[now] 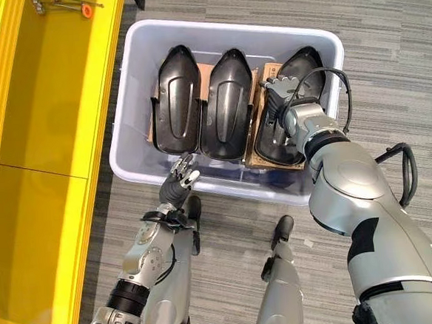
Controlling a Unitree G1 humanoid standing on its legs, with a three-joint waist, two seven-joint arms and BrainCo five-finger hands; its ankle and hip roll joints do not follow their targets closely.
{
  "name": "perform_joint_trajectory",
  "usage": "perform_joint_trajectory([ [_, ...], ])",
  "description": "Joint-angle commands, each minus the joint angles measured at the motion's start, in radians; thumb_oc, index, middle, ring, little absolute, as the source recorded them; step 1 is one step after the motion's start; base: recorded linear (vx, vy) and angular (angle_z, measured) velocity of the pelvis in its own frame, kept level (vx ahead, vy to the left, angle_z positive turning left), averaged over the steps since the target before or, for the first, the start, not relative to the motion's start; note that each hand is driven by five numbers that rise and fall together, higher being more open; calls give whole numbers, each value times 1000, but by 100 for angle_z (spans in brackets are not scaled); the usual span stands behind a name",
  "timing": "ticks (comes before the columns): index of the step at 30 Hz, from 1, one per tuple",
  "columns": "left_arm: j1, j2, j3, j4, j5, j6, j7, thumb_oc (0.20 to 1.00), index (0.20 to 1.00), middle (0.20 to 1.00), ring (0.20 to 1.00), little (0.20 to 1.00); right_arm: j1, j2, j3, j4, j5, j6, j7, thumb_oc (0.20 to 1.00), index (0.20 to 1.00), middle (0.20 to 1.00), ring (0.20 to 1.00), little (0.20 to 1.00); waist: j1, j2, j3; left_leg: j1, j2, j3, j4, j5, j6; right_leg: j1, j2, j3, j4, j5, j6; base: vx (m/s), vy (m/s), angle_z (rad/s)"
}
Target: Move parts from the plastic box to the shelf.
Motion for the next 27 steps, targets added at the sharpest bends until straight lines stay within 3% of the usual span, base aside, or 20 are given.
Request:
perform_joint_trajectory([
  [1, -22, -29, -46, -63, -18, -44, -17, 1000, 1000, 1000, 1000, 1000, -139, -29, 25, 46, 37, -9, -35, 1000, 1000, 1000, 1000, 1000, 29, 45, 30, -12, 113, -48, -75, 63, -50, 58, -19, 33, 27, 8, -78, 0, 0, 0],
  [8, -10, -41, -54, -65, -27, -44, -18, 1000, 1000, 1000, 1000, 1000, -108, -15, 32, 60, 25, -1, -38, 1000, 1000, 1000, 1000, 1000, 40, 62, 30, -43, 111, -54, -52, 59, -46, 37, -21, 35, 42, 8, -79, 8, 30, 3],
  [12, -1, -47, -73, -71, -32, -39, -18, 1000, 1000, 1000, 1000, 1000, -106, 21, 137, 89, -27, 18, -66, 1000, 1000, 1000, 1000, 1000, 53, 78, 30, -74, 110, -55, -24, 49, -36, 22, -18, 36, 53, 5, -79, 0, 41, 7],
  [21, -1, 51, -118, -76, -44, -47, -5, 1000, 1000, 1000, 1000, 1000, -116, 106, 137, 84, -125, 39, -128, 1000, 1000, 1000, 1000, 1000, 117, 16, 30, -116, 112, -64, 7, 40, -22, 8, -5, 31, 59, 12, -83, 1, 14, 1],
  [27, 9, 140, -116, -90, -51, -62, 7, 1000, 1000, 1000, 1000, 1000, -173, 173, 137, 39, -169, 47, -131, 1000, 1000, 1000, 1000, 1000, 138, -54, 30, -129, 122, -69, 10, 40, -17, 1, 11, 27, 53, 19, -86, 10, -8, -2],
])
